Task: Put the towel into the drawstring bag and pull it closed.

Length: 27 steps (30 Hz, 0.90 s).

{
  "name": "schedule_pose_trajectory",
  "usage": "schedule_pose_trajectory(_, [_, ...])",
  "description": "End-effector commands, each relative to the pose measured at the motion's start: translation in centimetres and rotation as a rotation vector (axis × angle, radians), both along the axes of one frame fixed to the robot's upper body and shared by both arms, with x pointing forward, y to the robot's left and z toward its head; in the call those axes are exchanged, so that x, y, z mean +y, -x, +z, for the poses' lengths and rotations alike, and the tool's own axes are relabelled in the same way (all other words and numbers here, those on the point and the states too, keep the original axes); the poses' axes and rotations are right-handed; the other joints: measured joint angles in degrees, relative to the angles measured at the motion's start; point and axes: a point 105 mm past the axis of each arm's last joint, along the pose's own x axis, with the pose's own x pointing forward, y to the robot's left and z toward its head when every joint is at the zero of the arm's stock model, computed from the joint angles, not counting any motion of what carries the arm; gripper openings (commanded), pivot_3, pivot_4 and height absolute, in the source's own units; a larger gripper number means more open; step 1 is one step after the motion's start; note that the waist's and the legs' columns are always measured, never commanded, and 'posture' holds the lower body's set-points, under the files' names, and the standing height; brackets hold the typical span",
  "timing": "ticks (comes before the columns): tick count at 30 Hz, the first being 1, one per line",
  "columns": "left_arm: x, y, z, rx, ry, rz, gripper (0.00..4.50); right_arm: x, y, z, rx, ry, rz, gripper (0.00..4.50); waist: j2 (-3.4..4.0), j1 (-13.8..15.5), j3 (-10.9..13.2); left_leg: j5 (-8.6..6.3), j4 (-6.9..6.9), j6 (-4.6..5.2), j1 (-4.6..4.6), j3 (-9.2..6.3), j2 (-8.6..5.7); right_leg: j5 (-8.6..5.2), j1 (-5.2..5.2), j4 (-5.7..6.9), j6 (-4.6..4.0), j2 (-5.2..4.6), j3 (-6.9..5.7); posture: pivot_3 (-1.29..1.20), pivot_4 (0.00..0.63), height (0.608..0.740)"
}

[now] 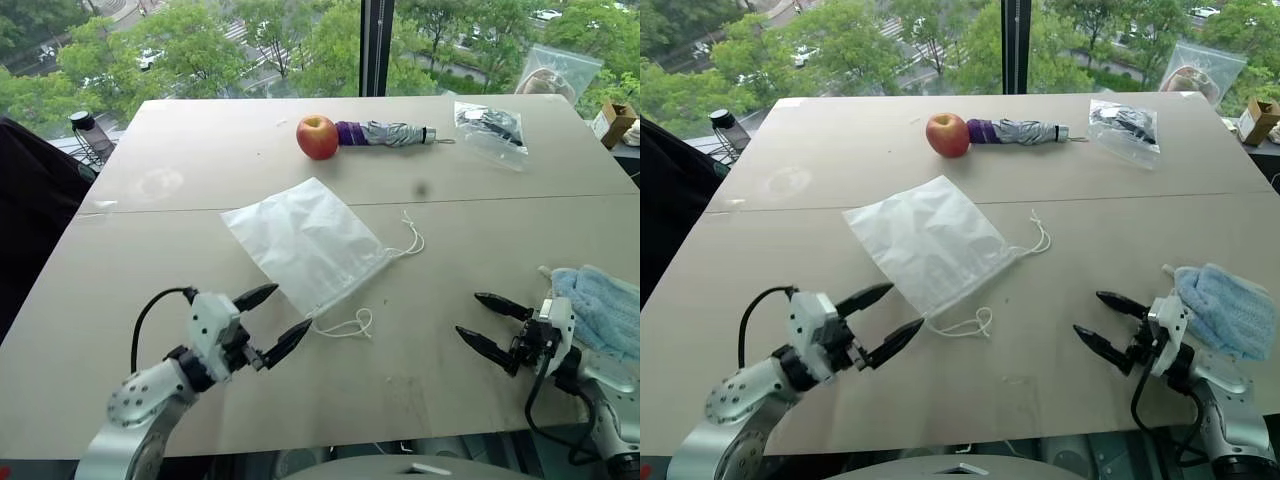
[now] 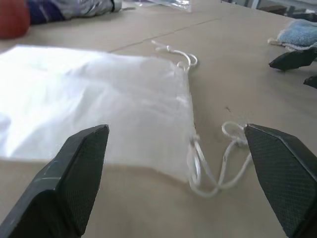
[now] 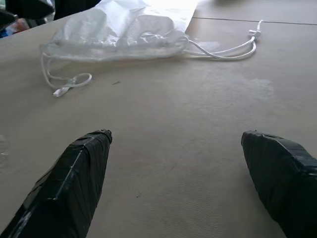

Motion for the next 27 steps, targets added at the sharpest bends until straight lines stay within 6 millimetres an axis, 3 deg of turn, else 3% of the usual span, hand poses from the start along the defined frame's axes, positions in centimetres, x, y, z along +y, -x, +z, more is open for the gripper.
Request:
schedule_pose_trajectory(1, [-2.2, -1.2, 0.7, -0.076, -0.107, 0.015, 4.5, 0.5, -0.4, 0.8, -0.038, -0.008, 0.022, 4.47, -0.01, -0.01, 0.01, 0.0, 0.03, 0.0, 0.0, 0.01, -0.02, 0.0, 0.0, 0.04, 0.0, 0.0, 0.02, 0.0, 0.15, 0.74])
schedule_pose_trajectory(6, [-4.1, -2.9, 0.3, -0.252, -0.377, 0.06, 4.5, 0.8, -0.3, 1.2, -0.052, -0.015, 0.025, 4.47, -0.02, -0.03, 0.04, 0.0, 0.03, 0.0, 0.07, -0.04, -0.25, 0.0, -0.02, 0.22, 0.0, 0.08, 0.07, 0.0, 0.15, 0.74])
schedule_pose_trajectory(11, [-3.8, -3.2, -0.9, -0.337, -0.547, 0.121, 4.5, 0.6, -0.1, 1.5, -0.055, -0.01, 0.016, 4.47, -0.01, -0.04, 0.07, 0.0, -0.03, 0.0, 0.06, -0.06, -0.1, -0.01, -0.08, 0.22, -0.01, 0.21, 0.11, 0.0, 0.15, 0.74])
schedule_pose_trajectory(20, [-4.2, -1.2, -2.0, -0.395, -0.577, 0.21, 4.5, -0.4, 2.0, 2.5, -0.013, 0.03, 0.013, 4.47, 0.0, 0.04, 0.16, -0.01, -0.01, 0.0, 0.01, 0.03, 0.07, -0.01, -0.12, 0.19, 0.0, -0.02, 0.12, 0.0, 0.15, 0.74])
schedule_pose_trajectory(27, [-4.6, -2.0, -2.5, -0.48, -0.649, 0.276, 4.5, -0.9, 2.2, 3.7, -0.014, 0.035, -0.023, 4.47, 0.02, 0.06, 0.26, -0.01, 0.03, 0.0, 0.04, -0.01, 0.05, -0.08, -0.12, 0.24, 0.14, -0.06, 0.09, 0.0, 0.15, 0.74])
